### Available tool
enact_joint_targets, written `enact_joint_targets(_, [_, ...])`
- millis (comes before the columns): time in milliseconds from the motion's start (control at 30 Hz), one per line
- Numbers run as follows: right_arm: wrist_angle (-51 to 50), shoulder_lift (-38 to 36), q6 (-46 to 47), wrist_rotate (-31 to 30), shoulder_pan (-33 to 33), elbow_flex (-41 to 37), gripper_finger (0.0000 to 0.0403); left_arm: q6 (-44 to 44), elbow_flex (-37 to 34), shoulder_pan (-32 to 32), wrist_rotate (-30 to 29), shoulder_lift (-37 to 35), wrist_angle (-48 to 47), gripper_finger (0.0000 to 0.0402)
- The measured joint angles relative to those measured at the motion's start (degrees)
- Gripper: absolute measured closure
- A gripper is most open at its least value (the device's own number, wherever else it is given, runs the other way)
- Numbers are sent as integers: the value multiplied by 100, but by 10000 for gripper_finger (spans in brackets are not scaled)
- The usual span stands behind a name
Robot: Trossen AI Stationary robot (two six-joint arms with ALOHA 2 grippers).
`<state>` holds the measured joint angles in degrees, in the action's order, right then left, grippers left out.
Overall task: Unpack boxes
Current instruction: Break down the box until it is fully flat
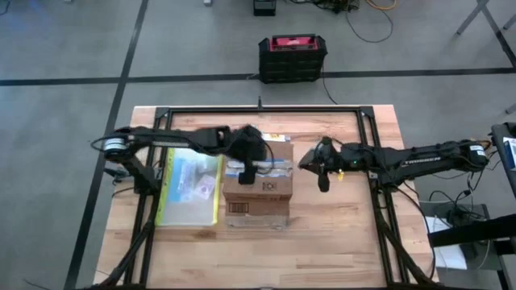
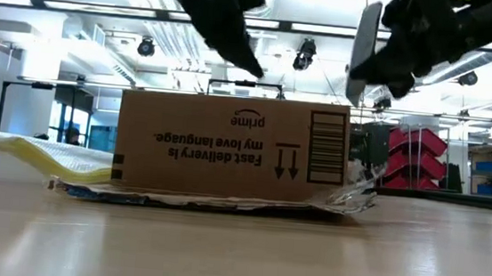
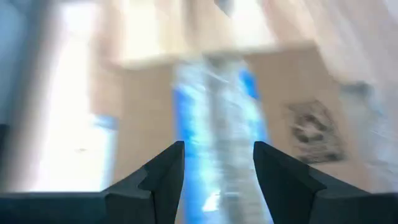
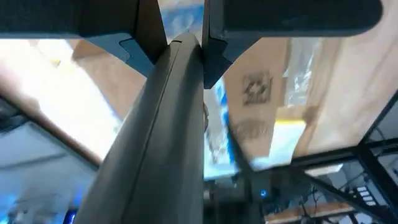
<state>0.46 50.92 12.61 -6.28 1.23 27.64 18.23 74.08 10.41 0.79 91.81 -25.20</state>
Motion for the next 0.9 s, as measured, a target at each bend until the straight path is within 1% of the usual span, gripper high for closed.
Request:
enact_joint_targets(33, [-125,37,92,-106,-38,0,355,79,0,143,-148,-53,7,232])
enact_joint_targets(67, [-250,88,192,-245,-50,0,355,115,0,345,-160,-87,-7,235])
enact_joint_targets(167, [-401,362,387,-559,25,-4,355,73,-33,1077,120,25,-252,244])
enact_joint_targets(300, [-220,916,391,-569,305,40,355,15,-234,1943,165,313,-767,251])
enact_joint_targets(400, [-144,1407,231,-459,676,204,355,-130,-623,2271,160,361,-892,260])
enact_joint_targets(500, [-30,1837,-158,-253,1137,512,355,-270,-1015,2249,172,233,-919,272])
enact_joint_targets(600, [222,2227,-645,238,1678,866,355,-495,-1343,2053,171,37,-905,283])
enact_joint_targets(733, [328,2835,-1315,1080,2317,1447,355,-881,-1645,1645,172,-244,-884,285])
enact_joint_targets(833, [310,3263,-1727,1491,2651,1909,355,-1188,-1749,1292,184,-457,-951,285])
enact_joint_targets(900, [199,3441,-1891,1562,2745,2145,355,-1448,-1761,1040,163,-595,-1121,285])
